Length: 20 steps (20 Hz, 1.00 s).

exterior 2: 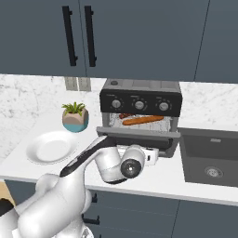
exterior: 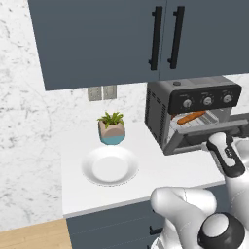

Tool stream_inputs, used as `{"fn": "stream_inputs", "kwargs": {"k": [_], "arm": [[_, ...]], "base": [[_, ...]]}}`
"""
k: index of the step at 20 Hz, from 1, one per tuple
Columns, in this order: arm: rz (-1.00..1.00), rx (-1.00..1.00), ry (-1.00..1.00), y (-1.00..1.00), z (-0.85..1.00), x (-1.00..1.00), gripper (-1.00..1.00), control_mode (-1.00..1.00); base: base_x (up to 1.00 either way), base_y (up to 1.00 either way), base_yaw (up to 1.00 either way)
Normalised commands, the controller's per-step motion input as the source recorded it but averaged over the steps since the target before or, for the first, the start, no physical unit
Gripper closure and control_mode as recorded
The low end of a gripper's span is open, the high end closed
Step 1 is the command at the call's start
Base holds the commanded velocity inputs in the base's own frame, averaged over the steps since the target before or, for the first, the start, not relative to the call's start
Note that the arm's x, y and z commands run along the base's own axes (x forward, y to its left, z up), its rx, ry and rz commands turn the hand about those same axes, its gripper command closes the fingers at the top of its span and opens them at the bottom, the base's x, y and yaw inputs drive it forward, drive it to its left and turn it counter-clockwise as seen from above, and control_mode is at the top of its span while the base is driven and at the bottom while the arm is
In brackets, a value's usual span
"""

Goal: Pick up the kebab skewer and baguette bread, and place them inside the toaster oven. Close the toaster oven door and start by setting the timer.

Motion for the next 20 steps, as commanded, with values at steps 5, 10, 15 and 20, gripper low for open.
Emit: {"fn": "stream_inputs", "kwargs": {"k": [5, 10, 15, 20], "arm": [[0.0, 0.0, 0.0, 0.08, 0.2, 0.35, -1.0, -1.0], [0.0, 0.0, 0.0, 0.0, 0.16, 0.37, -1.0, -1.0], [0.0, 0.0, 0.0, 0.0, 0.03, 0.34, -1.0, -1.0], [0.0, 0.0, 0.0, 0.0, 0.0, 0.26, -1.0, -1.0]], "base": [[0.0, 0.0, 0.0], [0.0, 0.0, 0.0], [0.0, 0.0, 0.0], [0.0, 0.0, 0.0]]}}
